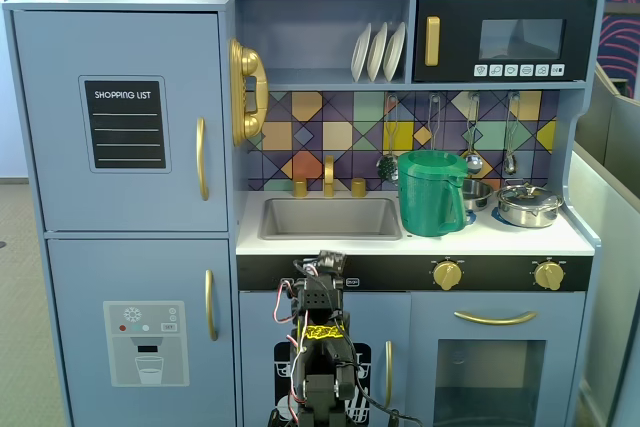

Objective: Open the left cabinet door

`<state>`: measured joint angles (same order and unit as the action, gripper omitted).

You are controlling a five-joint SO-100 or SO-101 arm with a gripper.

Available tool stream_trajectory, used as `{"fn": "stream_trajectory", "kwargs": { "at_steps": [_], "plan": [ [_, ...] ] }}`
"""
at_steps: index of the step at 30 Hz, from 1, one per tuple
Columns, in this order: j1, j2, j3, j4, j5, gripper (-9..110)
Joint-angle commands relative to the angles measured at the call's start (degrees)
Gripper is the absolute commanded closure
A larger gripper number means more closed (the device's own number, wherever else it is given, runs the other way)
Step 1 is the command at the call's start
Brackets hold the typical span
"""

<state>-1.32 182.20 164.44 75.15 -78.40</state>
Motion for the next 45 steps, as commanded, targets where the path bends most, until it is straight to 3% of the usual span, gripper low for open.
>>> {"fn": "stream_trajectory", "kwargs": {
  "at_steps": [1,16,29,45],
  "plan": [
    [1.0,-0.1,-8.1,-1.7,-2.0,90],
    [-3.9,-0.4,-24.4,-14.9,-10.3,90],
    [-16.3,-13.1,-38.8,-36.5,-20.4,90],
    [-36.0,-21.1,-38.2,-59.1,-39.0,88]
  ]
}}
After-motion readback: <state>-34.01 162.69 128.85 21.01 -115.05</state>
